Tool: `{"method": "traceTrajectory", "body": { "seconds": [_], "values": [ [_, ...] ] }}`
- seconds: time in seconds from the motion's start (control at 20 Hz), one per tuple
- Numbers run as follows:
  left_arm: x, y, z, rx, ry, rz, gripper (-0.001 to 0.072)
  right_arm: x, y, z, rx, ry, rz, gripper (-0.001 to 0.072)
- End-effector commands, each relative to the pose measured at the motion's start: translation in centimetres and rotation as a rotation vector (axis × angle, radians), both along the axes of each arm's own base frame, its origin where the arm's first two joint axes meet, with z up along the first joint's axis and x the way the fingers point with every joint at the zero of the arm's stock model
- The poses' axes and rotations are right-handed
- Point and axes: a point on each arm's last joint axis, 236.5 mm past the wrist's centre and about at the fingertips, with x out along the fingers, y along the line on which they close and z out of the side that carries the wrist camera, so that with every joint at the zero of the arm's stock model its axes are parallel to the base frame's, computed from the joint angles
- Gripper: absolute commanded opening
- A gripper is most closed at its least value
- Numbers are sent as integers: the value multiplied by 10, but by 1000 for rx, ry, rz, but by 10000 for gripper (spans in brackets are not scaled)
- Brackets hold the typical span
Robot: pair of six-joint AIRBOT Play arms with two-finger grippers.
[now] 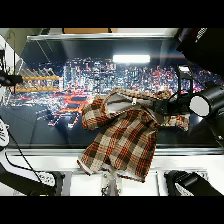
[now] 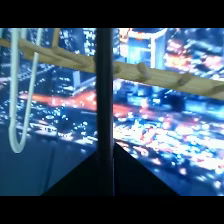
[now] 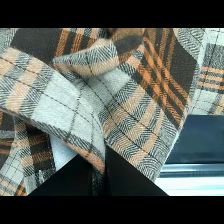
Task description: Fold the clothes and pants, and hang the long-sleeved shirts on hangers.
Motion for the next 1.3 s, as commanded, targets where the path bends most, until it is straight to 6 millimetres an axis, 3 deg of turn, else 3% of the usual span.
{"method": "traceTrajectory", "body": {
  "seconds": [0.0, 0.1, 0.25, 0.35, 0.45, 0.5, 0.65, 0.95, 1.25],
  "values": [
    [-8, -45, 66, 10, -60, -106, 29, 0, 0, 0, -1, 1, 0, 39],
    [-12, -129, 112, -74, -124, -368, 28, 0, 0, 0, 0, 1, 0, 39],
    [-45, -226, 136, -137, -85, -774, 29, 0, 0, 0, 0, 1, 0, 39],
    [-86, -281, 140, -208, -10, -1032, 29, 0, 0, 0, -1, 1, 0, 39],
    [-136, -318, 137, -316, 116, -1211, 29, 0, 0, 0, -1, 1, 0, 39],
    [-157, -325, 132, -340, 200, -1255, 29, 0, 0, 0, 0, 1, 0, 39],
    [-178, -344, 127, -326, 244, -1315, 28, 0, 0, 0, 0, 1, 0, 39],
    [-246, -378, 96, -340, 345, -1521, 28, 0, 0, 0, 0, 1, 0, 39],
    [-278, -390, 64, -361, 388, -1588, 28, 0, 0, 0, -1, 1, 1, 39]
  ]
}}
